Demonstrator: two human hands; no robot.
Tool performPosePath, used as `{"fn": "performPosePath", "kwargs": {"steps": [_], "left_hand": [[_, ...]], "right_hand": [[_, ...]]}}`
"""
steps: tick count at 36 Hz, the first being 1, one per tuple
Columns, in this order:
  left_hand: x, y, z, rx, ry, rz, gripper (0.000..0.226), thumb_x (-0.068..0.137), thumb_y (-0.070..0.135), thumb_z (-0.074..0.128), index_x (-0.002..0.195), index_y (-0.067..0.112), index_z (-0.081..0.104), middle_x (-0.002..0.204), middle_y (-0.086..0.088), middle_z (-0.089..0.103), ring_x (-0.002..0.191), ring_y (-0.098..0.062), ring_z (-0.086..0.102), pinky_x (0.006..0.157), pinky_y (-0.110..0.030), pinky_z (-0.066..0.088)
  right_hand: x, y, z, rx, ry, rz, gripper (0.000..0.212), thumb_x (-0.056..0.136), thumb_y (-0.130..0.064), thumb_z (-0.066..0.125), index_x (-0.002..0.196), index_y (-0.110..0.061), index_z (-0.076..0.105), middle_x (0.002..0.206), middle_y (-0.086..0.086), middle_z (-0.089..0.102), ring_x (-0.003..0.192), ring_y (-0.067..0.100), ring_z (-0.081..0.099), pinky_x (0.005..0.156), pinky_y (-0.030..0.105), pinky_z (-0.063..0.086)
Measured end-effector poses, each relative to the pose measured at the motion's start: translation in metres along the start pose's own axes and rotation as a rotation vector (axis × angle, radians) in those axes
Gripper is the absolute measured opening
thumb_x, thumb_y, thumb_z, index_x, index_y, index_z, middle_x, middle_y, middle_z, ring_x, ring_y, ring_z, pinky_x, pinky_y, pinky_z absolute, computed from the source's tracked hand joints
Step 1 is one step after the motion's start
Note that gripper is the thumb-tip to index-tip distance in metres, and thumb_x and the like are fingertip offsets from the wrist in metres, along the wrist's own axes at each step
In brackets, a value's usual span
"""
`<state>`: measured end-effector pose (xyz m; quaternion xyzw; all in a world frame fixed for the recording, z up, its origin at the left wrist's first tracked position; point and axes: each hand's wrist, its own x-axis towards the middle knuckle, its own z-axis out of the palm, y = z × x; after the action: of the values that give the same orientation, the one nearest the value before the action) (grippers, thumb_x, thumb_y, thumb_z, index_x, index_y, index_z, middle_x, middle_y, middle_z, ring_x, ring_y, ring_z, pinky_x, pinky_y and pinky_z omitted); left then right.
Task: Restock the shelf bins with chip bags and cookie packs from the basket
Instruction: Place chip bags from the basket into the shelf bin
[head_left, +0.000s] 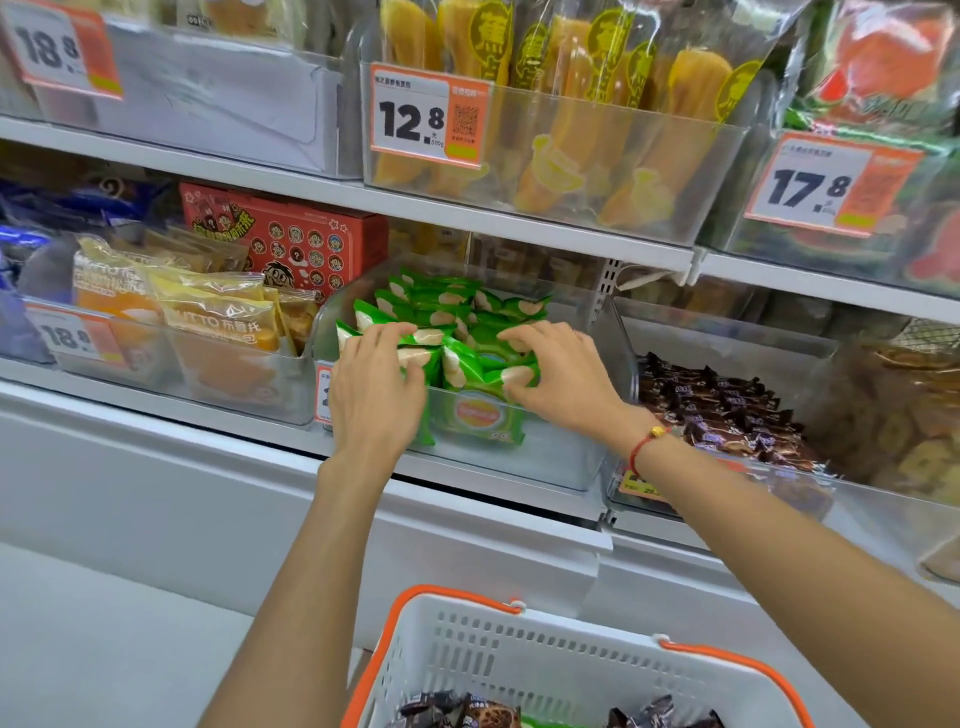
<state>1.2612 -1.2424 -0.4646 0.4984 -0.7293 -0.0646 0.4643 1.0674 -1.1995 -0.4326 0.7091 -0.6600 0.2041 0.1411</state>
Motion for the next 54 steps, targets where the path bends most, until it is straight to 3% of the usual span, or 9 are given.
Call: {"fn": "performPosePath", "kwargs": {"steps": [5,10,21,28,32,37,42,47,54], "left_hand": [[-0.016,0.015,-0.009,-0.020,-0.037,0.004,0.018,0.093,0.030,0.054,0.107,0.024,0.063,0.105,0.009,0.065,0.100,-0.019,0.058,0.070,-0.034,0.041],[-0.044,0.029,-0.010,0.124,-0.380,0.042,0.015,0.092,0.036,0.053,0.099,0.030,0.064,0.097,0.013,0.066,0.096,-0.021,0.061,0.068,-0.029,0.037],[-0.134,0.012,0.037,0.507,-1.470,0.196,0.018,0.094,0.032,0.050,0.104,0.024,0.063,0.113,-0.004,0.063,0.098,-0.022,0.056,0.091,-0.034,0.046],[-0.213,-0.014,0.077,0.718,-1.749,0.138,0.051,0.083,0.049,0.067,0.115,0.009,0.064,0.122,-0.009,0.064,0.110,-0.028,0.060,0.097,-0.041,0.049],[-0.248,-0.026,0.081,0.849,-1.914,0.011,0.074,0.088,0.060,0.053,0.140,0.007,0.043,0.142,-0.007,0.047,0.127,-0.030,0.047,0.103,-0.039,0.040],[-0.253,-0.054,0.084,0.673,-1.930,-0.129,0.092,0.079,0.075,0.052,0.144,0.011,0.039,0.150,-0.008,0.038,0.132,-0.028,0.042,0.108,-0.043,0.038],[-0.224,-0.036,0.073,0.358,-1.822,-0.511,0.071,0.094,0.055,0.046,0.141,0.003,0.037,0.146,-0.013,0.040,0.122,-0.025,0.052,0.086,-0.030,0.055],[-0.166,-0.009,0.071,0.134,-1.756,-0.670,0.043,0.098,0.055,0.033,0.096,0.021,0.059,0.073,0.010,0.072,0.058,0.001,0.065,0.061,-0.017,0.049],[-0.078,0.026,0.030,-0.154,-1.720,-0.708,0.064,0.094,0.067,0.022,0.108,0.020,0.063,0.096,0.005,0.074,0.074,0.001,0.068,0.066,-0.018,0.052]], "right_hand": [[-0.069,-0.007,0.005,0.118,0.224,-0.038,0.028,0.076,-0.030,0.074,0.102,-0.024,0.064,0.096,-0.009,0.059,0.092,0.016,0.050,0.074,0.028,0.030],[-0.140,-0.008,0.040,0.232,0.201,0.033,0.015,0.077,-0.026,0.070,0.090,-0.025,0.063,0.084,-0.010,0.055,0.084,0.011,0.050,0.072,0.026,0.032],[-0.256,-0.016,0.137,0.492,-0.614,0.421,0.028,0.080,-0.019,0.069,0.107,-0.022,0.064,0.099,-0.003,0.059,0.089,0.010,0.049,0.080,0.027,0.044],[-0.304,-0.040,0.164,0.676,-1.124,0.494,0.072,0.084,-0.035,0.071,0.145,-0.020,0.034,0.145,0.003,0.042,0.126,0.020,0.047,0.089,0.016,0.035],[-0.320,-0.049,0.172,0.810,-1.124,0.618,0.081,0.081,-0.033,0.075,0.146,-0.026,0.028,0.141,0.010,0.041,0.127,0.024,0.046,0.102,0.029,0.041],[-0.328,-0.048,0.171,0.879,-1.074,0.686,0.082,0.081,-0.030,0.075,0.147,-0.025,0.026,0.138,0.012,0.044,0.116,0.019,0.049,0.097,0.029,0.043],[-0.302,-0.030,0.137,0.817,-0.963,0.611,0.060,0.090,-0.043,0.061,0.141,-0.020,0.041,0.135,0.003,0.050,0.122,0.019,0.052,0.100,0.028,0.042],[-0.247,-0.001,0.068,0.854,-0.930,0.532,0.057,0.082,-0.054,0.064,0.131,-0.027,0.053,0.126,-0.012,0.056,0.116,0.008,0.053,0.101,0.023,0.040],[-0.188,0.023,0.009,0.899,-0.616,0.433,0.041,0.075,-0.007,0.079,0.112,-0.012,0.061,0.104,-0.005,0.069,0.092,0.003,0.063,0.079,0.012,0.047]]}}
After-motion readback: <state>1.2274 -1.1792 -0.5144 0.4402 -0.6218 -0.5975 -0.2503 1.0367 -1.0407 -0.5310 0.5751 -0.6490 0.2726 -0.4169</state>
